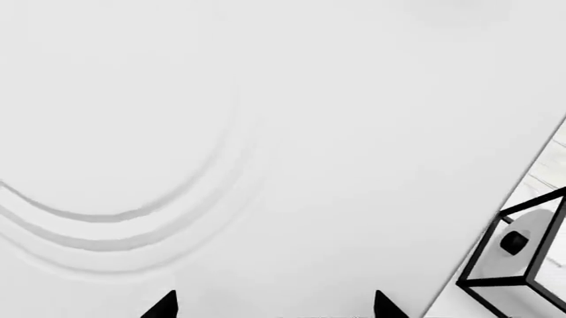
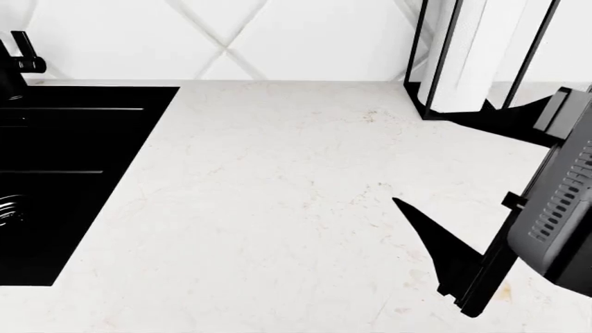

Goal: Pick the banana, garlic from the counter and place them in the cabinet. Then close the cabinet.

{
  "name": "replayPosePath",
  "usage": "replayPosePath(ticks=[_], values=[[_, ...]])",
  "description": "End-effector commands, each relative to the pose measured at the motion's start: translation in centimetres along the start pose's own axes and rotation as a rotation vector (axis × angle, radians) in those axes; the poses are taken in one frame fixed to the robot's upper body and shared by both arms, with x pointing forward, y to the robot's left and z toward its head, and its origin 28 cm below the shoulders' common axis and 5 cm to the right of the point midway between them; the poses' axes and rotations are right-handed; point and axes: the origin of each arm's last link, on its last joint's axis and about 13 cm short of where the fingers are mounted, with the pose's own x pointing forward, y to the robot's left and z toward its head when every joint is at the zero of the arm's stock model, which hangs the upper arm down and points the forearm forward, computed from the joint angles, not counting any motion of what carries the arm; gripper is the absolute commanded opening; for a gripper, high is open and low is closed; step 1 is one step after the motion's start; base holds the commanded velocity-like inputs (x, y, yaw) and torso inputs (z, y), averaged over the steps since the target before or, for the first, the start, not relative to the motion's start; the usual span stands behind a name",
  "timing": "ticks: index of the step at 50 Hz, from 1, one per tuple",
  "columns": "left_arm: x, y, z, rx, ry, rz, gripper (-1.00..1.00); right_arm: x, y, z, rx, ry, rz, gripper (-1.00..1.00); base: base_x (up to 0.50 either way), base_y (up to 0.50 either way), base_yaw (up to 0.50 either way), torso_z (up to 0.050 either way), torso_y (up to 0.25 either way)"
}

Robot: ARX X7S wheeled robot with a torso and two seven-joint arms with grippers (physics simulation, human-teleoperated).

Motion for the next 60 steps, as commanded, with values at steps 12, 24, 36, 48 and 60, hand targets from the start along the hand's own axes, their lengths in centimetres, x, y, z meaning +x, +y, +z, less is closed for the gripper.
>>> replayPosePath(ticks=[12, 24, 36, 48, 60], values=[[1.6, -3.5, -4.7, -0.150, 0.259, -0.148, 1.00, 0.0, 0.5, -0.5, 0.013, -0.001, -0.001, 1.00, 0.00, 0.00, 0.00, -0.001, 0.000], [1.8, -4.1, -5.6, -0.220, 0.280, -0.118, 1.00, 0.1, 0.8, -1.0, 0.025, 0.004, 0.002, 1.00, 0.00, 0.00, 0.00, -0.001, 0.000], [1.6, -5.0, -6.9, -0.211, 0.363, -0.134, 1.00, 0.1, 1.0, -1.4, 0.034, 0.006, 0.001, 1.00, 0.00, 0.00, 0.00, -0.002, 0.000], [1.5, -6.6, -7.7, -0.129, 0.376, -0.225, 1.00, 0.1, 1.2, -1.6, 0.041, 0.006, -0.001, 1.00, 0.00, 0.00, 0.00, -0.002, 0.000], [1.8, -6.4, -7.3, -0.168, 0.262, -0.199, 1.00, 0.0, 1.4, -1.9, 0.048, 0.008, -0.005, 1.00, 0.00, 0.00, 0.00, -0.002, 0.000]])
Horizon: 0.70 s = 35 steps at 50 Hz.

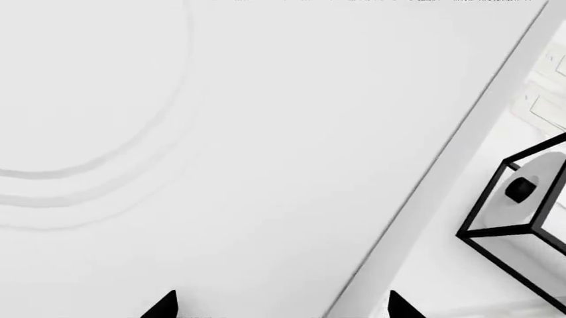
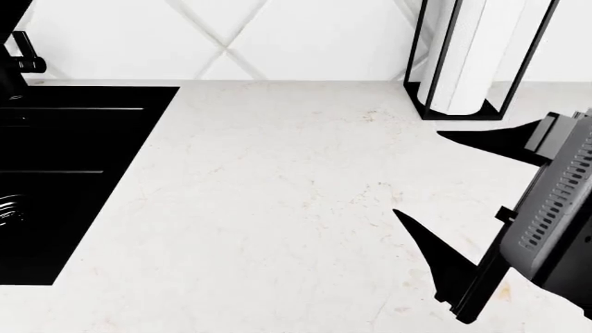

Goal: Pick the banana, garlic from the counter and place them in the cabinet. Then close the cabinet.

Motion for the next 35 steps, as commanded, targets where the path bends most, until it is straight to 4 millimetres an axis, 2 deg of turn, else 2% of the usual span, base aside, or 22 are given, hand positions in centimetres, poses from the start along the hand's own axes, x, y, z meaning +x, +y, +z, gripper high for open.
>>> replayPosePath(ticks=[1, 29, 35], values=[[0.51, -4.16, -5.00, -0.199, 0.135, -0.217, 1.00, -0.19, 0.14, -0.15, 0.001, -0.001, -0.007, 1.00, 0.01, 0.00, 0.00, 0.000, 0.000], [0.24, -3.61, -4.16, -0.216, 0.083, -0.215, 1.00, -0.41, 0.03, -0.18, 0.006, -0.002, -0.017, 1.00, 0.01, 0.00, 0.00, -0.001, -0.031], [0.02, -3.61, -4.17, -0.217, 0.074, -0.218, 1.00, -0.36, 0.03, -0.18, 0.007, -0.002, -0.017, 1.00, 0.00, 0.00, 0.00, -0.013, 0.222]])
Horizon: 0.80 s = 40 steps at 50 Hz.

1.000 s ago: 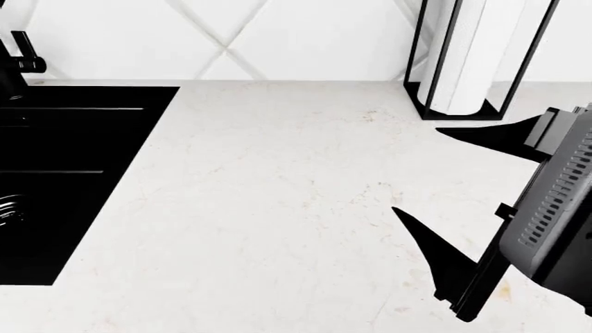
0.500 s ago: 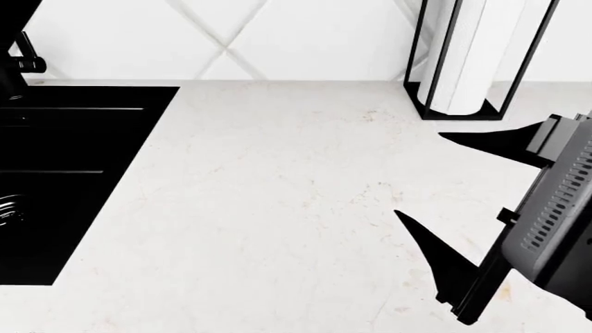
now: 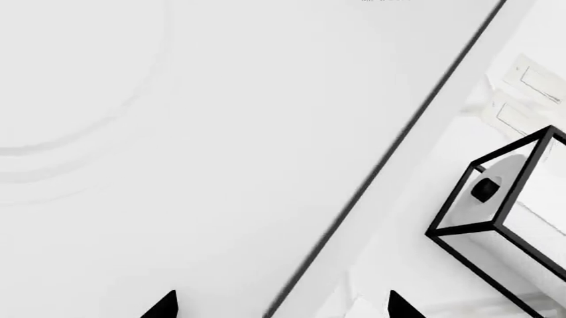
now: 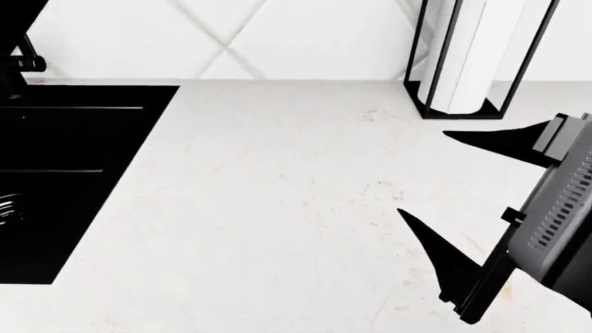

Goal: Pick the banana, garlic from the counter and place them in the cabinet. Then close the cabinet.

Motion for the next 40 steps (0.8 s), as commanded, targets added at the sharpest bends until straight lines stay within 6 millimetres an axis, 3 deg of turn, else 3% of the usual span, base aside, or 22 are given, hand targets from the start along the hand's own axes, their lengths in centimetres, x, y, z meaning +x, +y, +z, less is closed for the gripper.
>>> replayPosePath(ticks=[1, 15, 31, 40], values=[[0.1, -2.7, -3.1, -0.170, 0.084, -0.163, 1.00, -0.1, -0.1, 0.1, -0.001, -0.002, -0.004, 1.00, 0.00, 0.00, 0.00, -0.016, 0.250], [-2.5, -2.1, -2.9, -0.203, 0.034, -0.149, 1.00, -0.2, -0.8, 1.2, -0.023, -0.010, -0.012, 1.00, 0.00, 0.00, 0.00, -0.017, 0.249], [-8.8, -1.6, -2.9, -0.219, -0.074, -0.076, 1.00, -0.5, -3.2, 2.1, -0.017, 0.040, -0.082, 1.00, 0.00, 0.00, 0.00, -0.021, 0.249], [-11.8, -3.0, -4.3, -0.236, -0.096, -0.042, 1.00, -1.1, -4.7, 2.7, -0.012, 0.065, -0.131, 1.00, 0.00, 0.00, 0.00, -0.023, 0.249]])
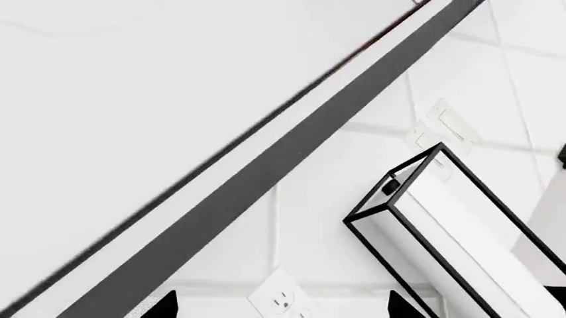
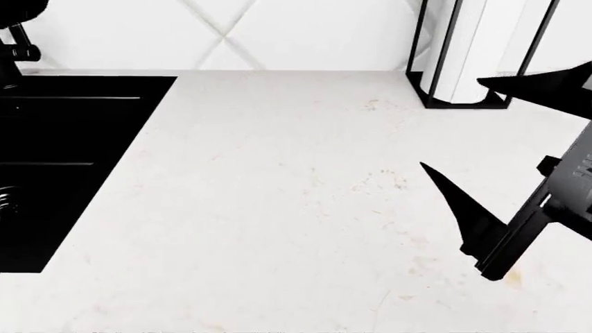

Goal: Pick the banana, garlic from the counter and place them in the cabinet. Then close the cabinet.

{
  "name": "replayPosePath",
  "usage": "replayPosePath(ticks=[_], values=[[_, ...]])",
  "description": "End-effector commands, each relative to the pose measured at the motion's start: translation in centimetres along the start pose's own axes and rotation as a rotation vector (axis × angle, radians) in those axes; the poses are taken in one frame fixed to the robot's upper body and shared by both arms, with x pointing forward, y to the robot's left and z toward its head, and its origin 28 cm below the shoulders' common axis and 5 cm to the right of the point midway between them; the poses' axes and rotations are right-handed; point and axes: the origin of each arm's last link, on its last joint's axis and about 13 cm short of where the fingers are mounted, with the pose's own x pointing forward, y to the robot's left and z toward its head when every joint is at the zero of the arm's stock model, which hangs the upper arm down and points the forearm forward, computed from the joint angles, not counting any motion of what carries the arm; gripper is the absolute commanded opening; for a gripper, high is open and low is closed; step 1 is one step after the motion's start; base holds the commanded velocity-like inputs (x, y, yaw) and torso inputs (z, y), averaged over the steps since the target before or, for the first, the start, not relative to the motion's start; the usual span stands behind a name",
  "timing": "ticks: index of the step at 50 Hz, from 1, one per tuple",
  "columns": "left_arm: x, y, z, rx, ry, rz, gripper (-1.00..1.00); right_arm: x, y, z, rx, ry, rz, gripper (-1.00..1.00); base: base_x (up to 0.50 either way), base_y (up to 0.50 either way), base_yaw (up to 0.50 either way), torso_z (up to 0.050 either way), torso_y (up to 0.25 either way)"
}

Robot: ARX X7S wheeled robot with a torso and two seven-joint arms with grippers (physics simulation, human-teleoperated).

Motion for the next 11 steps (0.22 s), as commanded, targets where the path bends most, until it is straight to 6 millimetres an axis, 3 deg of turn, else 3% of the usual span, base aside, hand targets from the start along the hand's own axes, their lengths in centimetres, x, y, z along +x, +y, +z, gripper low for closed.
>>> replayPosePath(ticks=[1, 11], values=[[-4.1, -1.4, -1.4, -0.022, -0.035, 0.037, 1.00, -0.5, -1.9, 0.8, 0.003, 0.030, -0.053, 1.00, 0.00, 0.00, 0.00, -0.024, 0.248], [-6.8, -1.4, -4.4, -0.083, -0.009, 0.135, 1.00, -1.9, -3.0, 1.6, -0.016, 0.041, -0.098, 1.00, 0.00, 0.00, 0.00, -0.026, 0.246]])
